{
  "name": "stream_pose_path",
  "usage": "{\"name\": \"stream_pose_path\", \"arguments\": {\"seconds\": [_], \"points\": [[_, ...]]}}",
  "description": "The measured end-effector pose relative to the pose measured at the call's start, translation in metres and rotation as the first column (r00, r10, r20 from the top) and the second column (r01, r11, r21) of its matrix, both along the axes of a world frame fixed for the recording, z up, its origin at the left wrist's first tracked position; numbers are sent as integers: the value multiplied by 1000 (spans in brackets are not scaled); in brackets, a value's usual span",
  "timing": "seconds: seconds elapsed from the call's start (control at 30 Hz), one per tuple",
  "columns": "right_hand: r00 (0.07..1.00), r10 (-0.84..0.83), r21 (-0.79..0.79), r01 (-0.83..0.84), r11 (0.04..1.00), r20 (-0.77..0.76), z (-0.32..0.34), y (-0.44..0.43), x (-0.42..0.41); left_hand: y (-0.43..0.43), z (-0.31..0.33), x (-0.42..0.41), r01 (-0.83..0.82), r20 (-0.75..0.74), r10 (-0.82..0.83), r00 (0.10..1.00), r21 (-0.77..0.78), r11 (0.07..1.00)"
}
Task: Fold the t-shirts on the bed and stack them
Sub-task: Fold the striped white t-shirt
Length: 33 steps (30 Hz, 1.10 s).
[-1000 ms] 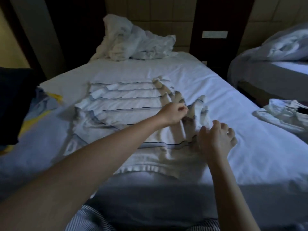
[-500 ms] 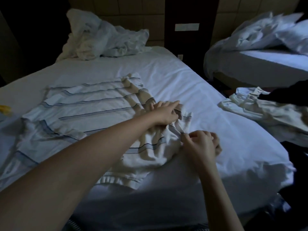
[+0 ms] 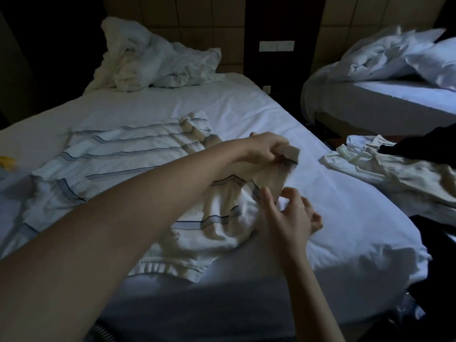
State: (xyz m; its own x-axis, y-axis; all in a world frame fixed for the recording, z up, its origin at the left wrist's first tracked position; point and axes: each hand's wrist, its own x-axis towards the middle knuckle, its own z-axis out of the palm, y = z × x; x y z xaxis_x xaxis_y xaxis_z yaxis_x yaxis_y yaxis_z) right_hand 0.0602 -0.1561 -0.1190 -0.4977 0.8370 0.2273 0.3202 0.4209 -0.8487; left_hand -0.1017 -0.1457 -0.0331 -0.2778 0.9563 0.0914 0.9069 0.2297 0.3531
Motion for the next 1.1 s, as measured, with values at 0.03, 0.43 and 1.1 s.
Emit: {"name": "stream_pose_path", "arguments": {"seconds": [0.03, 0.43, 1.1], "points": [[997, 69, 26, -70, 997, 18, 0, -2, 1, -10, 7, -1, 32, 5, -32, 999, 65, 997], [778, 612, 262, -567, 781, -142, 1, -37, -4, -243, -16, -56, -228, -213, 169, 962, -296, 928], [807, 574, 365, -580, 728, 138, -15, -50, -7, -145, -54, -52, -875, 90, 872, 482, 94, 474]]}}
